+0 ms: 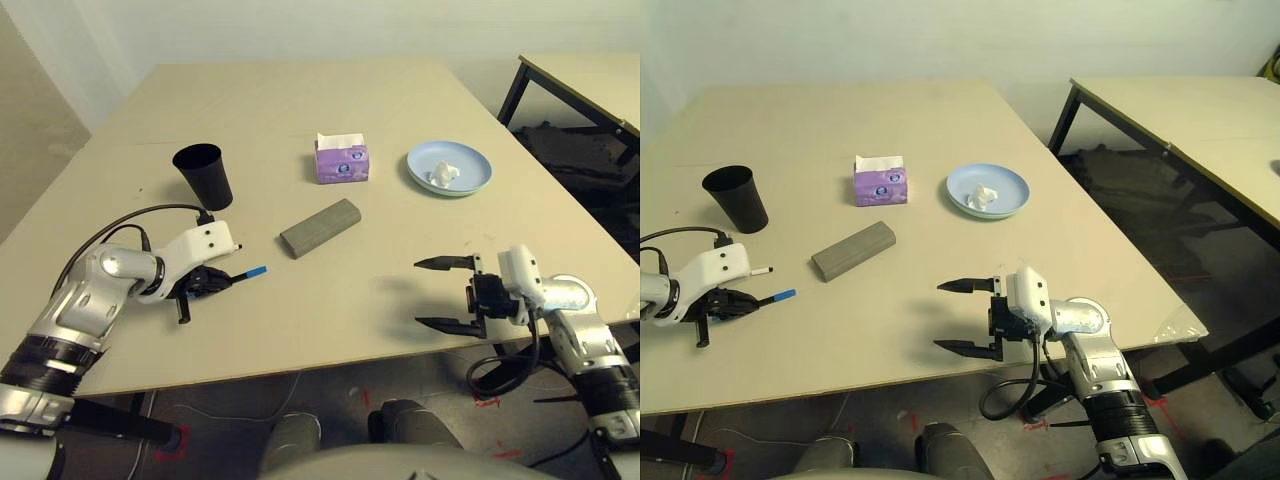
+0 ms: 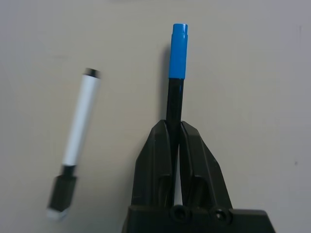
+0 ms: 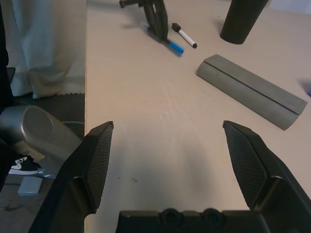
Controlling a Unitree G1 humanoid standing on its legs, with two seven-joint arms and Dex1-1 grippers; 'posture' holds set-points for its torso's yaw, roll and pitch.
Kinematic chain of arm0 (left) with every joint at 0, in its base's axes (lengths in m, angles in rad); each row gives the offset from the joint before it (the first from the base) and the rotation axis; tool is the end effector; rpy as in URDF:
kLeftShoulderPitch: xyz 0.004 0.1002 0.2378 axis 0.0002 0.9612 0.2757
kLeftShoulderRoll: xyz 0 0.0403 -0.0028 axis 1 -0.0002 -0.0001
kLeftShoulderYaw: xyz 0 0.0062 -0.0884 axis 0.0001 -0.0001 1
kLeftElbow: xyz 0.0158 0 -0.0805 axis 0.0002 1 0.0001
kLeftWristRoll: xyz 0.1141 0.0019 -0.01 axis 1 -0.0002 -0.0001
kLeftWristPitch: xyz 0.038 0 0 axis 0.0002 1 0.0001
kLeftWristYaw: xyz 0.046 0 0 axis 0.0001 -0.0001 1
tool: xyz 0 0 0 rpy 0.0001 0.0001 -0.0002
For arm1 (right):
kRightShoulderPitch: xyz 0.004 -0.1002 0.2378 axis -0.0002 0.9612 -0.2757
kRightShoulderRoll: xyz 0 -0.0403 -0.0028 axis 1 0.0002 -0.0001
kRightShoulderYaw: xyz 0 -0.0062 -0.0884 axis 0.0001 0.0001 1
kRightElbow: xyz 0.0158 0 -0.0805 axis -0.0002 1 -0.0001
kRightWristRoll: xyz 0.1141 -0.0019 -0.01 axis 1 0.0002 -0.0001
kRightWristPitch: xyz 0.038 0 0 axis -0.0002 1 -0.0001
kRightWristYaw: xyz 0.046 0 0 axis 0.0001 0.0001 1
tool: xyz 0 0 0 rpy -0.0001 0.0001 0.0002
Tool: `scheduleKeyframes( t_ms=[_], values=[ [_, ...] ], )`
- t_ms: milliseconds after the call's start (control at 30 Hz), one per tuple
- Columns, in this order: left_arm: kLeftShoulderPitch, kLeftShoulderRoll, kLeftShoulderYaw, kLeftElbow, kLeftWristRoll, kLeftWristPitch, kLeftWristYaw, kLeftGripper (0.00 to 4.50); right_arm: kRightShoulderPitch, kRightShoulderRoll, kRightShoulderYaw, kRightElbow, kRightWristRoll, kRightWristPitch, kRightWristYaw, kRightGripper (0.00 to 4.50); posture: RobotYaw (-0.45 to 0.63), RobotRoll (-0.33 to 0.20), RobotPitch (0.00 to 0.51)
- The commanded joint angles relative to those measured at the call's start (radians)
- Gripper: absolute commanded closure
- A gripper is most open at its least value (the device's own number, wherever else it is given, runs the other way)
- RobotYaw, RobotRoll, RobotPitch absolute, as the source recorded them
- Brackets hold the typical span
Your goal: Organize and tidy the items on the table.
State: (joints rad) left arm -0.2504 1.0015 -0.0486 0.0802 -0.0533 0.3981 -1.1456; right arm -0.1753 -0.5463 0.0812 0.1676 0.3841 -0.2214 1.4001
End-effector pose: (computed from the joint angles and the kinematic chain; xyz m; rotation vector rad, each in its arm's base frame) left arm 0.2482 0.3019 0.1728 0.6773 0.6942 -0.8234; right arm 0.2472 -0.2302 0.0977 -0.2858 -0.0546 1.4413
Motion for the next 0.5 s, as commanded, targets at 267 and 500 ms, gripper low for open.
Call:
scheduleKeyframes(
  t_ms=[267, 500],
  values=[
    [0.114, -0.217, 0.484, -0.212, -0.361, 0.214, 0.224, 4.42, -0.030, 0.045, -0.082, -0.005, 0.064, 0.148, -0.178, 0.00, 0.05, 0.000, 0.036],
    [0.218, -0.393, 0.592, -0.328, -0.377, 0.152, 0.456, 4.42, -0.013, 0.068, -0.113, -0.015, 0.072, 0.192, -0.248, 0.00, 0.07, 0.000, 0.044]
  ],
)
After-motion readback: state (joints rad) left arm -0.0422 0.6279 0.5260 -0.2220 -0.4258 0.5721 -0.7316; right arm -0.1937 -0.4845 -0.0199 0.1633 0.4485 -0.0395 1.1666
